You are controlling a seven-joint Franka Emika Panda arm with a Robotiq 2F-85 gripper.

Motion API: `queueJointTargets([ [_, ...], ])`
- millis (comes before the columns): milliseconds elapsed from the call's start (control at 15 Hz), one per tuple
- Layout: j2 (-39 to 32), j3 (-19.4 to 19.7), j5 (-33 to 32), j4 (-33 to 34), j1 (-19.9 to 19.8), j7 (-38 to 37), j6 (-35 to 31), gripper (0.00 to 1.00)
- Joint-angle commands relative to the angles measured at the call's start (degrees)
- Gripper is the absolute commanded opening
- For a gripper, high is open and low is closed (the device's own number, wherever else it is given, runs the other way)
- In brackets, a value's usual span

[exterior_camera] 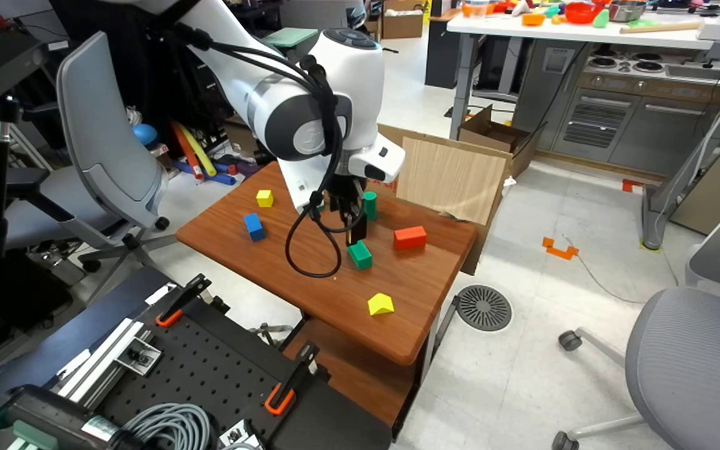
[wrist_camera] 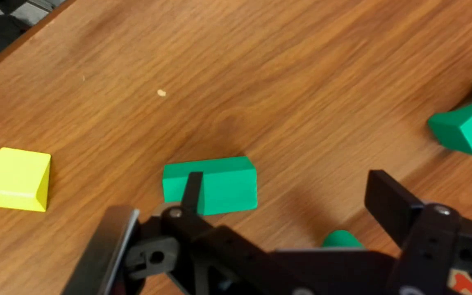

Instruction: Put the green block on the right on the green block to the left and then put the block back on the table on the right

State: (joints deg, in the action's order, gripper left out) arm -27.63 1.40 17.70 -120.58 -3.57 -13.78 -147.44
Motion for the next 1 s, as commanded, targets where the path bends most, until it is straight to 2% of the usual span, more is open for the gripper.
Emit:
queueJointTargets([
  [0, -2.33, 3.11, -1.74, 3.64, 2.35, -8.82, 2.05, 1.0],
  [200, -3.47, 4.8, -2.95, 4.58, 3.53, -13.24, 3.15, 1.0],
  [533, -5.23, 5.07, -4.52, 5.53, 4.22, -14.4, 4.3, 1.0],
  [933, -5.02, 8.4, -9.57, 5.83, 6.56, -18.67, 5.58, 1.0],
])
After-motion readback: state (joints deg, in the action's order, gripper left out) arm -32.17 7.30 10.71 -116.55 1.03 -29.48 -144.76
